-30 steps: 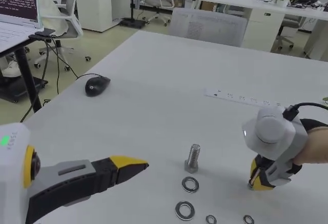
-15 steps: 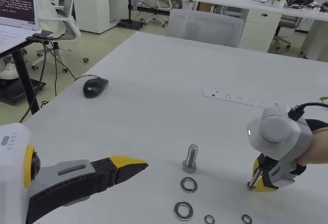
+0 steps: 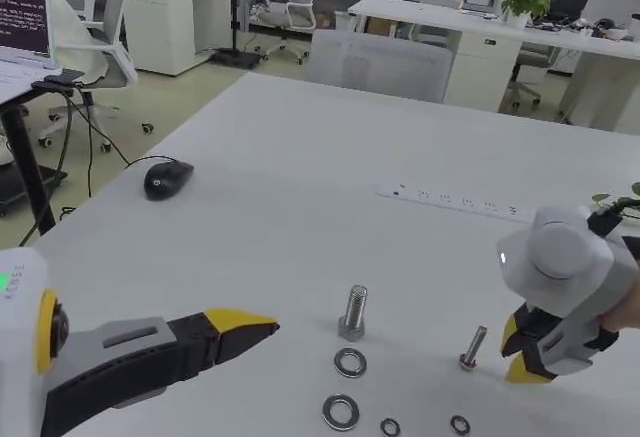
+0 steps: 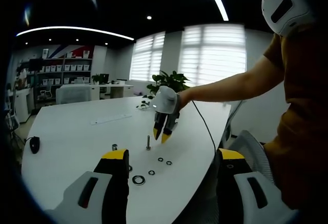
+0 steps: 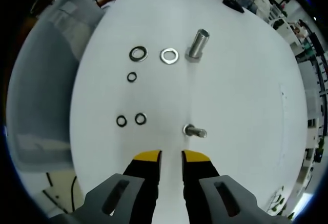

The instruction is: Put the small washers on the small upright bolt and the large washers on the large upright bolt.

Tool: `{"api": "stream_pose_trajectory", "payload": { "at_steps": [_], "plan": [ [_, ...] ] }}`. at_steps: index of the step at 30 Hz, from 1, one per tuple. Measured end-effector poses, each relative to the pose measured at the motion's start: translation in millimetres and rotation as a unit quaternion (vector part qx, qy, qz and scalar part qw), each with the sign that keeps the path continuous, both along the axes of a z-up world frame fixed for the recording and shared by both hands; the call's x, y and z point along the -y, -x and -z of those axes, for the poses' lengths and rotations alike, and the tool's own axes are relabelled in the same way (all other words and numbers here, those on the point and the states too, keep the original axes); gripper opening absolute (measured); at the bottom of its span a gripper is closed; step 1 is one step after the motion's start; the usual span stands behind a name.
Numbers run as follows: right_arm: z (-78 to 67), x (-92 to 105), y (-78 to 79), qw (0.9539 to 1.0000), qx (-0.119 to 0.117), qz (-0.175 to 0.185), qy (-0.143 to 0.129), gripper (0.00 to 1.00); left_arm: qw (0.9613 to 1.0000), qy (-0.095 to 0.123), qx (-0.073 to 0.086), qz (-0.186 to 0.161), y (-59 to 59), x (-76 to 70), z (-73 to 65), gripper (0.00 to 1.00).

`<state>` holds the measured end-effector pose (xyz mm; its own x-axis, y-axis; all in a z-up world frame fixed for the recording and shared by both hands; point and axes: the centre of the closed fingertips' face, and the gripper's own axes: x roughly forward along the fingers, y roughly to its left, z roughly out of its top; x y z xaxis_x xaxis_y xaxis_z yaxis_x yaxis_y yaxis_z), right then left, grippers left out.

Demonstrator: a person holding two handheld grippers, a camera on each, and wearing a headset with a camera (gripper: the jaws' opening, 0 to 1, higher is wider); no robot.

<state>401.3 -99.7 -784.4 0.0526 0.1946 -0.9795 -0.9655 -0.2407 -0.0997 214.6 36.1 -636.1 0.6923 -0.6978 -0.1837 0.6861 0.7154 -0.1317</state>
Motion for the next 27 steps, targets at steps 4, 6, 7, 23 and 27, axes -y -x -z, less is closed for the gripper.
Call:
{"api": "stream_pose_trajectory", "payload": {
  "at_steps": [4,6,7,23,27],
  "plan": [
    [1.8,-4.0,20.0,0.9999,-0.012,-0.004,-0.01,0.17,1.0,0.0,0.004,0.005,2.4,2.0,-1.8,0.69],
    [3.5,-5.9,27.8,0.9998,-0.017,-0.005,-0.013,0.17,1.0,0.0,0.005,0.008,3.4,2.7,-2.3,0.69],
    [5.5,-6.7,32.5,0.9997,-0.019,-0.008,-0.013,0.17,1.0,-0.001,0.005,0.009,3.8,3.0,-2.2,0.69],
    [32.9,-16.1,75.0,0.9981,-0.055,-0.02,-0.017,0.18,0.9997,0.0,0.007,0.021,6.7,8.7,-3.2,0.69],
    [37.3,-15.2,74.4,0.9982,-0.056,-0.017,-0.015,0.2,0.9998,-0.002,0.006,0.021,6.3,7.6,-2.6,0.69]
  ]
}}
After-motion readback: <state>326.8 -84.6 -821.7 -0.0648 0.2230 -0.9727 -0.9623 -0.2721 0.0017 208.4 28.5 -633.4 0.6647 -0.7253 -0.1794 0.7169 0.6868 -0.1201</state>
